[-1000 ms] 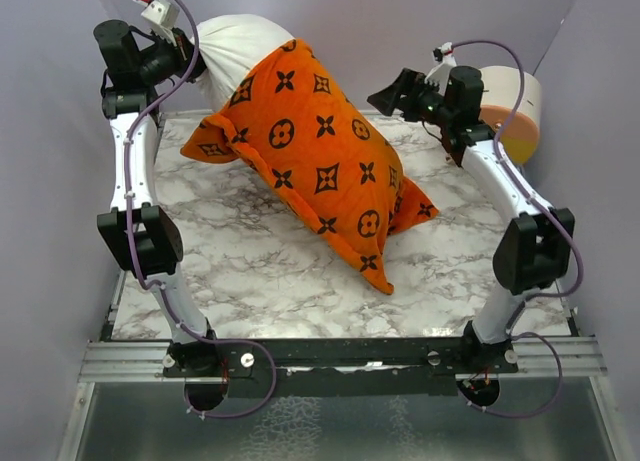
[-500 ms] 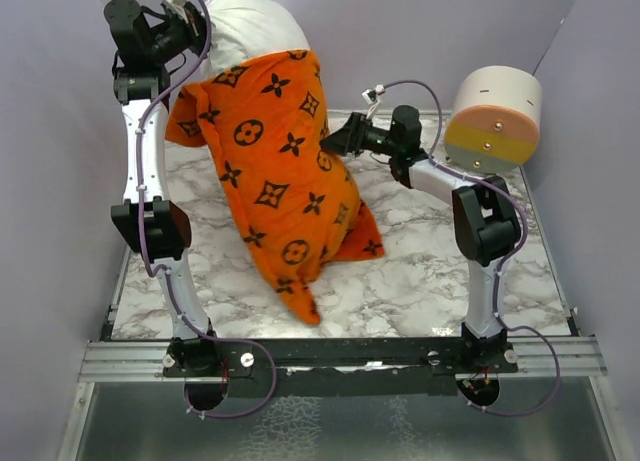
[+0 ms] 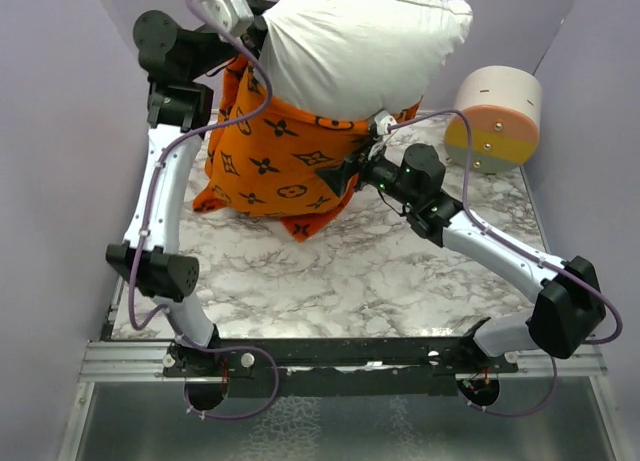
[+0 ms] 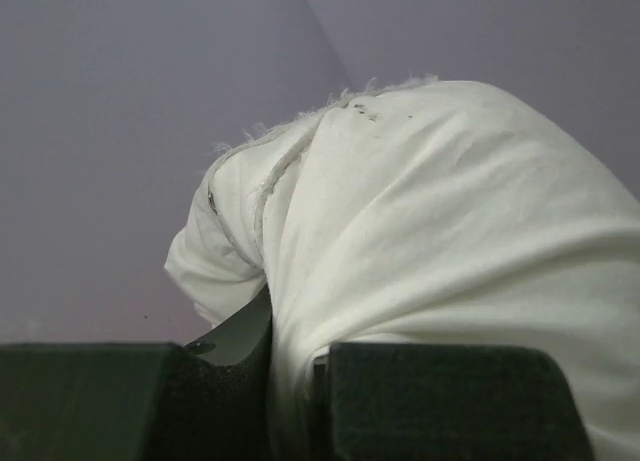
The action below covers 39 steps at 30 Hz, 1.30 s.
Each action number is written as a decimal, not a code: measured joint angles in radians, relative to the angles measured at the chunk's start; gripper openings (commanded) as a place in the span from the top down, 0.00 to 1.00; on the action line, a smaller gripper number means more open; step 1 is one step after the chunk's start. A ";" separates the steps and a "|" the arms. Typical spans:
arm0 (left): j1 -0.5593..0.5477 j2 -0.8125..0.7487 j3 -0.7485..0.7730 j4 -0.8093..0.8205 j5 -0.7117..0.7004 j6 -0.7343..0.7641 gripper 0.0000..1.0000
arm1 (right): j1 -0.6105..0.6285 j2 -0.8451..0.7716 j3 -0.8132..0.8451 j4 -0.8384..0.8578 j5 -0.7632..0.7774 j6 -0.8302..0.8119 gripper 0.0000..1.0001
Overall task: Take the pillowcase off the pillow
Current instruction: Remove the pillow from the pillowcase.
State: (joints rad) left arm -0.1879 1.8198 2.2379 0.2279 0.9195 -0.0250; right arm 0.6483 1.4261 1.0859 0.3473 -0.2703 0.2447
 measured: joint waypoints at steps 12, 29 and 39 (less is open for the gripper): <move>0.040 -0.394 -0.451 -0.089 0.017 0.356 1.00 | -0.013 -0.365 -0.025 -0.272 0.057 -0.070 0.00; 0.049 -0.448 -0.511 -0.155 0.238 0.266 1.00 | -0.013 0.028 0.999 -0.562 -0.219 -0.318 0.00; 0.051 -0.509 -0.547 -0.265 0.296 0.406 1.00 | -0.013 0.286 1.218 -0.772 -0.385 -0.348 0.00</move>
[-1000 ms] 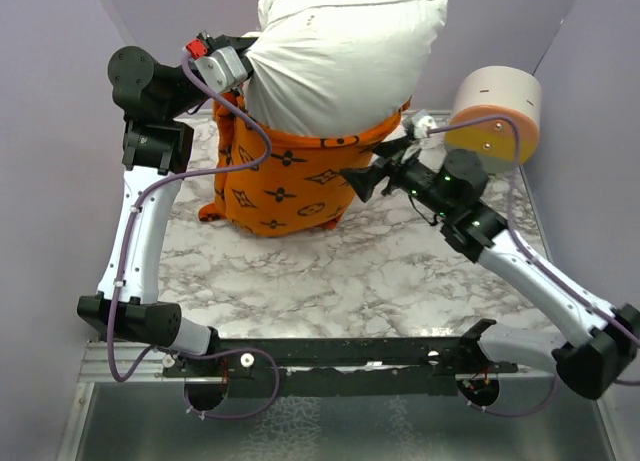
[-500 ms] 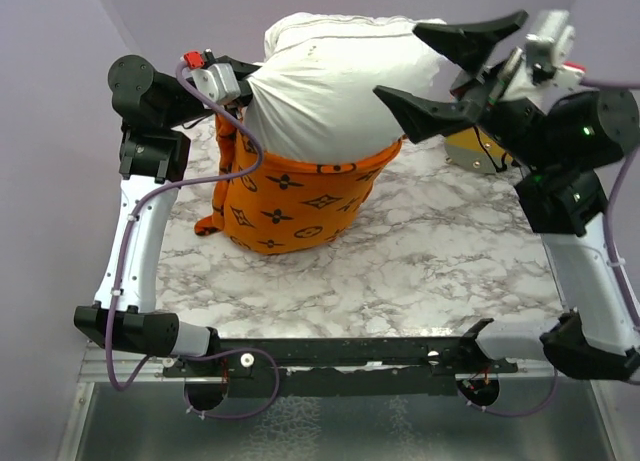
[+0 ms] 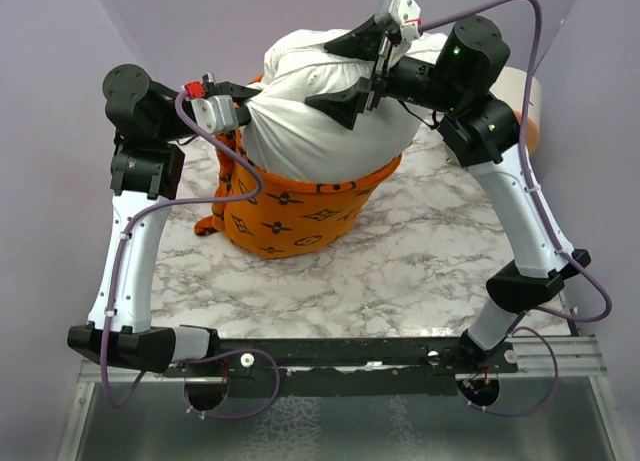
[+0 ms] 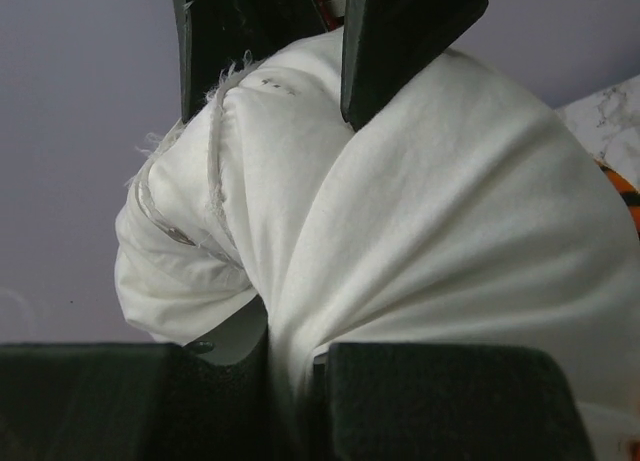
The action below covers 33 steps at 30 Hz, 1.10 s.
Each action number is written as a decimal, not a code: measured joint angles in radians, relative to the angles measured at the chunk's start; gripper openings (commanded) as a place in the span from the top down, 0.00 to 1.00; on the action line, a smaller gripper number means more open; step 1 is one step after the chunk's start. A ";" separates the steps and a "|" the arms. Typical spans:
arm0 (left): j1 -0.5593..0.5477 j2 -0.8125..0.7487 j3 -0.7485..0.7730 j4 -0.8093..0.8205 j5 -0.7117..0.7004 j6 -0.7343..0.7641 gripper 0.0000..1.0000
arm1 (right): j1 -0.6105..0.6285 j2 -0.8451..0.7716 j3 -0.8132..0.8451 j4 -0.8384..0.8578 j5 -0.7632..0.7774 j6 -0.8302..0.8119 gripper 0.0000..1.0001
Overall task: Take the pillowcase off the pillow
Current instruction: Remove the pillow from the pillowcase.
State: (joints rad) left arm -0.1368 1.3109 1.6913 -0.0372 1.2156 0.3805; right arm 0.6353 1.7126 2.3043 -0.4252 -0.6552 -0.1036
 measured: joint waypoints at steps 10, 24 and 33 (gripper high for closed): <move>0.005 -0.064 -0.094 0.022 -0.010 0.076 0.01 | 0.040 -0.058 -0.137 -0.097 0.046 -0.083 0.99; 0.522 -0.074 -0.263 0.078 0.146 -0.300 0.01 | 0.024 -0.250 -0.475 0.174 0.268 -0.021 0.99; 0.541 -0.100 -0.482 0.126 0.295 -0.421 0.10 | 0.024 -0.251 -0.480 0.188 0.287 0.000 0.99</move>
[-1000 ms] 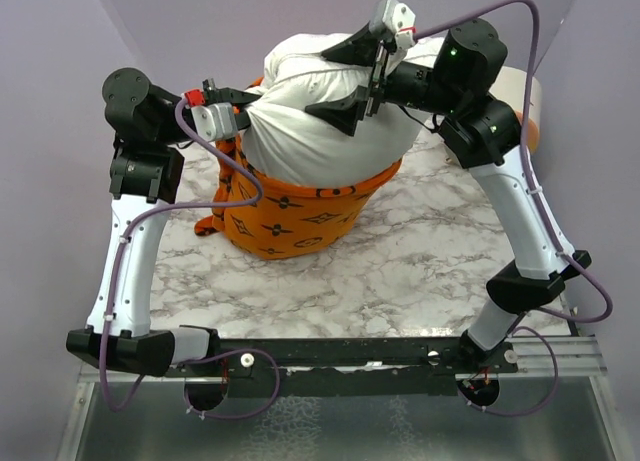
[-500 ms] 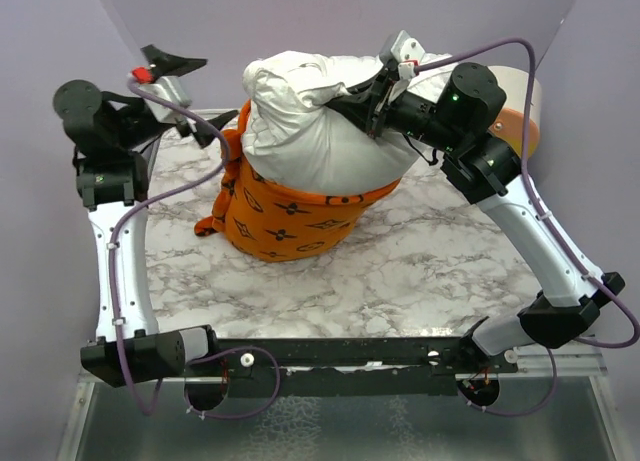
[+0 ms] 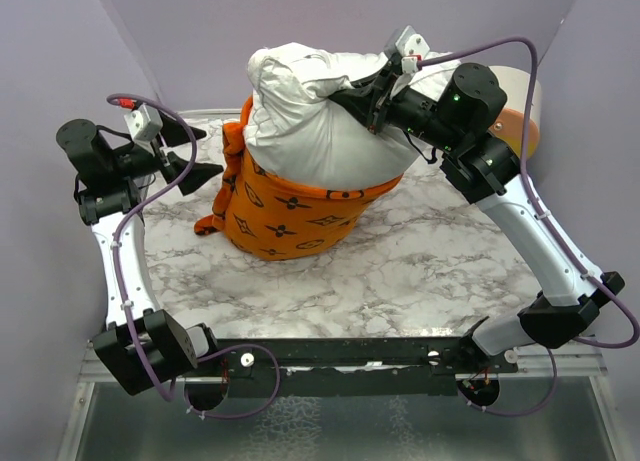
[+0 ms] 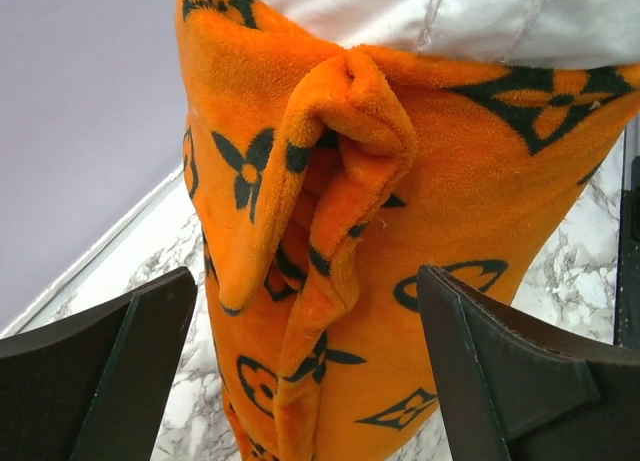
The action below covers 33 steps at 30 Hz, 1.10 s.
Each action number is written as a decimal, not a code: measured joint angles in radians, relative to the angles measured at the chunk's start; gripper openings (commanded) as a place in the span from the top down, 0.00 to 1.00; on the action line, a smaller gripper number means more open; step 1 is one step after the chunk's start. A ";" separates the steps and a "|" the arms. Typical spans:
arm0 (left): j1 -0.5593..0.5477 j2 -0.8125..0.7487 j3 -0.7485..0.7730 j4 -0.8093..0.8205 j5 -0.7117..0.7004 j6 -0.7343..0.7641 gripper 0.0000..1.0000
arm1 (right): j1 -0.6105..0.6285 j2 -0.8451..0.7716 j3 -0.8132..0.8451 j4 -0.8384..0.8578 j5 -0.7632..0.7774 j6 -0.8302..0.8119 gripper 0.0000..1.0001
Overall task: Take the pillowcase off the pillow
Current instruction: Remove the pillow from the pillowcase.
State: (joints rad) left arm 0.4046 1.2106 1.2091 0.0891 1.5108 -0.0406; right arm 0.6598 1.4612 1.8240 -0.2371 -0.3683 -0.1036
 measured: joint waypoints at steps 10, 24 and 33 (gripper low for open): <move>-0.121 0.051 0.000 0.026 0.017 -0.006 0.34 | 0.000 0.004 0.004 0.002 0.005 0.032 0.99; -0.198 0.109 0.002 -0.118 -0.087 0.195 0.88 | 0.000 0.006 0.011 0.003 0.015 0.077 0.99; -0.235 0.090 -0.020 -0.255 -0.241 0.470 1.00 | 0.000 0.034 0.060 -0.019 0.102 0.117 0.99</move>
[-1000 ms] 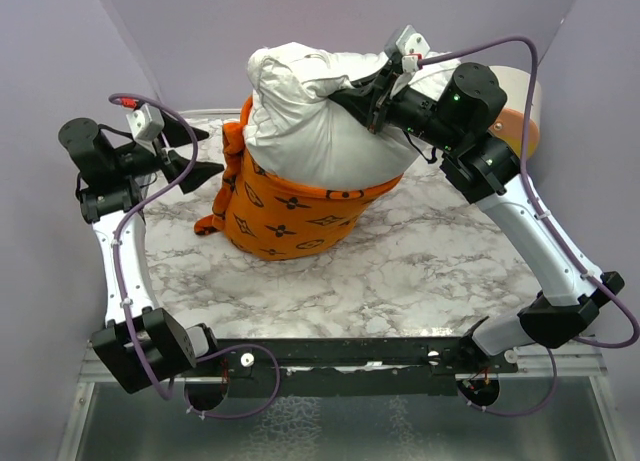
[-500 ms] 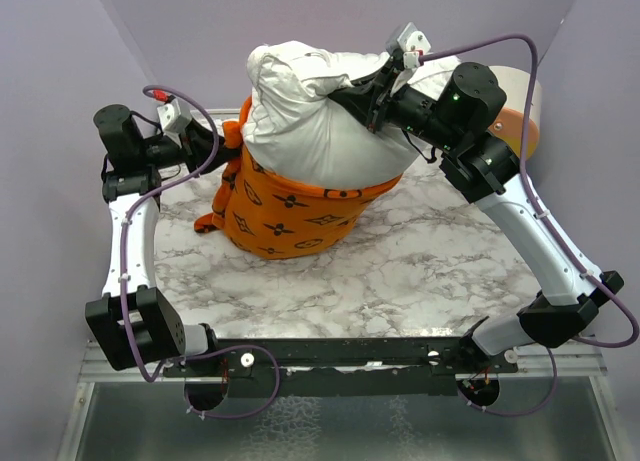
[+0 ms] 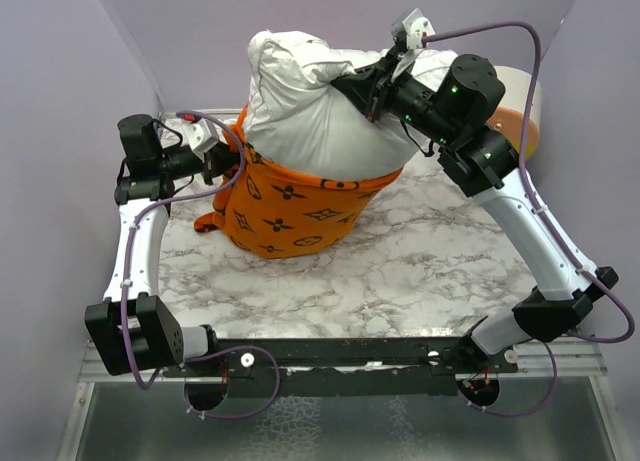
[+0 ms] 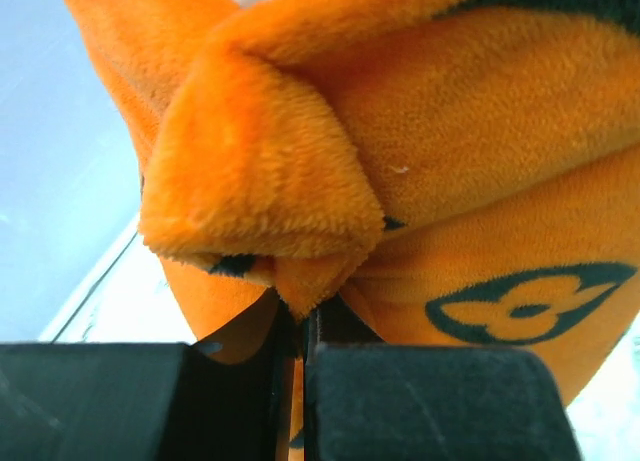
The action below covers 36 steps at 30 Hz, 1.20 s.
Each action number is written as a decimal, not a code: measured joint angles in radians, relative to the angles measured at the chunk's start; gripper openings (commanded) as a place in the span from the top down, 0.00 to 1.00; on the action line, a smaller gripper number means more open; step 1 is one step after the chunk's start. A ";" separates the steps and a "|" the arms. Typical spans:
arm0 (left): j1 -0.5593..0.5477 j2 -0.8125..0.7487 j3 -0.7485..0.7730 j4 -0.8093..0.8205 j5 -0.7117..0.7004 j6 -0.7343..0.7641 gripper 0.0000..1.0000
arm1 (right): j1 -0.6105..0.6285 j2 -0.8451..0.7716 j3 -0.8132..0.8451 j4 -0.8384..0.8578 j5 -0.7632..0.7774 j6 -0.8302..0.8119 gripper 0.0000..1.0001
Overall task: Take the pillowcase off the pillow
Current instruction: Remove the pillow from the pillowcase.
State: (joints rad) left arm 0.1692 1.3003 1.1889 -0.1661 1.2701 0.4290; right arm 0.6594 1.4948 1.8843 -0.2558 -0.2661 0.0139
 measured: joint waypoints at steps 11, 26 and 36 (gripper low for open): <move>0.018 0.013 -0.065 -0.164 -0.205 0.499 1.00 | -0.115 0.020 0.018 -0.036 0.113 0.142 0.99; 0.019 -0.008 -0.265 -0.114 -0.270 0.935 1.00 | -0.322 -0.062 -0.143 -0.074 0.142 0.277 0.99; 0.032 -0.009 -0.221 -0.270 -0.276 1.106 0.14 | -0.348 -0.093 -0.176 -0.081 0.108 0.357 0.99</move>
State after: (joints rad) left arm 0.2016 1.2915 0.9680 -0.4366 0.9939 1.5349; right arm 0.3119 1.4017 1.7081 -0.3370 -0.1581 0.3710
